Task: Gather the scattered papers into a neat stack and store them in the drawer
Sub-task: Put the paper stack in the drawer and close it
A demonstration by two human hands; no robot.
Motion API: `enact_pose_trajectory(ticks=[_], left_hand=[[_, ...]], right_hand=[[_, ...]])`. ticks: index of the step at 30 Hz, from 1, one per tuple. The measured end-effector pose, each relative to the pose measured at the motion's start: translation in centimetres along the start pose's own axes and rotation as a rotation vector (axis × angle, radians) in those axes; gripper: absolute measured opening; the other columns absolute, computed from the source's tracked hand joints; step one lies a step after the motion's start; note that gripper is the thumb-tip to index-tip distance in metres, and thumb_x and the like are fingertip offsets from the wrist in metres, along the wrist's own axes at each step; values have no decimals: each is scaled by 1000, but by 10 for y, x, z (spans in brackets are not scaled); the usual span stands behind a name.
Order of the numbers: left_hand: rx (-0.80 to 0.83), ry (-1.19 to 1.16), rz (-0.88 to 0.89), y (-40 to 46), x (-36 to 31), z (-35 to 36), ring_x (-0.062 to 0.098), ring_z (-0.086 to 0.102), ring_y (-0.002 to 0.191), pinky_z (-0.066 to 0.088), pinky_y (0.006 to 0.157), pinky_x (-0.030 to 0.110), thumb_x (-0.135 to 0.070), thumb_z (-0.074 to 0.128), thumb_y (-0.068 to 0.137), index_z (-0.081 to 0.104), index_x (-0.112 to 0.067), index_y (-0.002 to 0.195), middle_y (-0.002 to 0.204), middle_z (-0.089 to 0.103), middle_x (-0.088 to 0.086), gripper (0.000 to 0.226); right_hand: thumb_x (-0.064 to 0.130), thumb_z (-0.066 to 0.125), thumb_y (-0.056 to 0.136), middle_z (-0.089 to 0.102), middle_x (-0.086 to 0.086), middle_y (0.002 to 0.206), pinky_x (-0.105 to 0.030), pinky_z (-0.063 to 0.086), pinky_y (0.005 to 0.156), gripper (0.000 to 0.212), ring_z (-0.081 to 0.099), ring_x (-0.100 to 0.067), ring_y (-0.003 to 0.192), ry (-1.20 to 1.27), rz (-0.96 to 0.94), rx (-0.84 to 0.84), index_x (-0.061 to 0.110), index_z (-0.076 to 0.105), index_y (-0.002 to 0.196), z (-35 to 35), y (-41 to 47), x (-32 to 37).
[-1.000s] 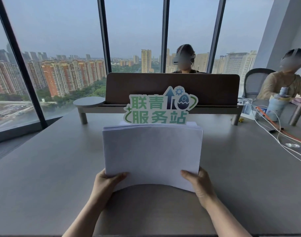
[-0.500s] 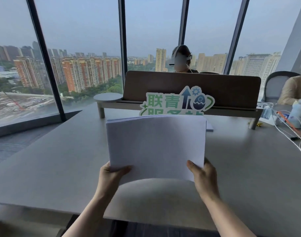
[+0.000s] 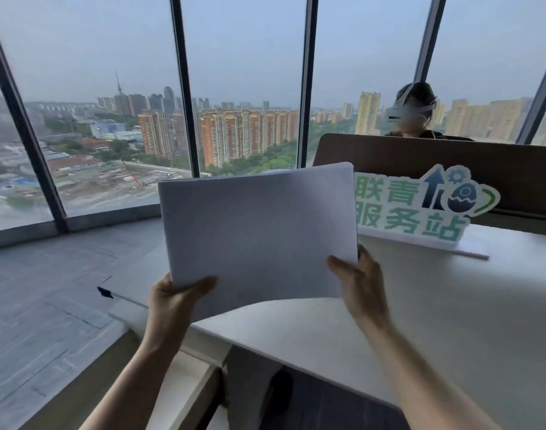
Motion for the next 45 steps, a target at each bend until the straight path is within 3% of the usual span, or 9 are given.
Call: enact_pose_trajectory(ticks=[8,12,17,19,24,29,34,40,45], left_hand=[[-240,73,-77,-36,-5,-112,6,63,59,53,57,24,-1,75,74,68,-11,81,65,71,-9,14],[-374,69,-173,-58,5,-156,21,65,69,54,64,34,-11,82,62,69,-9,85,71,73,-2,27],[-545,64,-306,-88,30,-197,26,65,68,55,65,33,-1,76,73,69,-10,83,67,73,-2,15],[-604,59,-359,-100,43,-211,28,68,70,56,68,34,2,74,75,70,-9,85,76,74,5,15],[-733,70,-469,-127,71,-229,24,67,67,57,59,28,1,74,75,70,-3,89,80,73,10,15],[-771,189,-574,-144,98,-236,24,71,75,58,77,46,-7,79,71,70,-12,79,78,75,4,13],[-824,295,-654,-155,108,-230,15,65,67,48,59,26,-12,78,73,64,-18,71,73,69,-3,15],[-835,335,-792,-166,131,-228,21,67,73,54,72,32,-17,77,71,62,-20,72,73,68,-6,15],[-893,334,-845,-172,148,-231,26,67,78,53,75,33,-12,76,72,63,-14,81,83,70,8,16]], right_hand=[[27,55,68,70,2,80,-38,50,64,23,65,-22,76,-219,-63,220,16,61,88,109,-23,13],[26,55,72,68,-3,79,-41,49,63,17,62,-30,75,-347,-122,305,17,56,86,160,-39,9],[18,57,81,69,-2,82,-37,49,63,12,63,-33,79,-477,-191,436,25,53,91,217,-65,-5],[19,57,84,71,-5,88,-35,46,63,19,64,-35,83,-534,-224,493,26,57,101,235,-77,-11],[18,55,87,71,-10,102,-32,37,64,39,64,-35,96,-657,-269,625,27,55,125,270,-102,-31],[15,50,84,72,-4,99,-31,39,64,47,64,-30,92,-731,-268,722,32,51,128,292,-120,-53],[11,44,83,70,-2,94,-33,41,62,51,60,-28,81,-838,-229,830,33,48,129,305,-132,-77],[6,38,75,69,5,84,-37,57,59,49,62,-23,69,-816,-91,935,33,53,113,319,-144,-112],[8,38,76,65,8,82,-32,53,59,40,61,-24,71,-862,-46,969,32,53,104,328,-150,-133]])
Point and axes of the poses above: each hand's wrist, its own y-axis towards the middle knuckle, its own z-axis out of the palm, x = y × z, the point moved 3 cm from there along y, towards the middle knuckle
